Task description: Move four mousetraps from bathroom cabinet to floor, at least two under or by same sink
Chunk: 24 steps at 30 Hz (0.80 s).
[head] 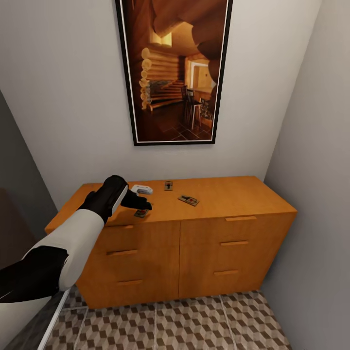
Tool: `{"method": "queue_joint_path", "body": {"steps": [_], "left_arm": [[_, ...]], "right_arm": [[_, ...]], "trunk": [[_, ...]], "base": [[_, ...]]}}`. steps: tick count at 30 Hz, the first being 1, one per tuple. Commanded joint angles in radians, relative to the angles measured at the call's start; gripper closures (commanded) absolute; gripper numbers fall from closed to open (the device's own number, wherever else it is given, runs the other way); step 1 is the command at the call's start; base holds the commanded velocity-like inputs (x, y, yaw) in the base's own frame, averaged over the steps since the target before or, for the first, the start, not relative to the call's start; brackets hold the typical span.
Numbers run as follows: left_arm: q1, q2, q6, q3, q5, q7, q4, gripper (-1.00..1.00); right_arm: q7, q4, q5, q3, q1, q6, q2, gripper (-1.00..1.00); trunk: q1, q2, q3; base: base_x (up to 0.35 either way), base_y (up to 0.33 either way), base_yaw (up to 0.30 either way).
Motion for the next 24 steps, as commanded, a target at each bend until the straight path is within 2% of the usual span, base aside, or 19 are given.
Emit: {"method": "queue_joint_path", "body": {"steps": [1, 24], "left_arm": [[-0.001, 0.001, 0.002, -0.001, -0.011, -0.009, 0.002, -1.0], [-0.001, 0.003, 0.002, -0.001, -0.011, -0.009, 0.011, -1.0]], "right_arm": [[0.002, 0.0, -0.002, 0.003, -0.001, -0.003, 0.0, 1.0], [0.002, 0.0, -0.002, 0.003, -0.001, -0.003, 0.0, 1.0]], "trunk": [[0.0, -0.001, -0.001], [0.0, -0.001, -0.009]], "base": [[0.0, 0.0, 0.0], [0.0, 0.0, 0.0]]}}
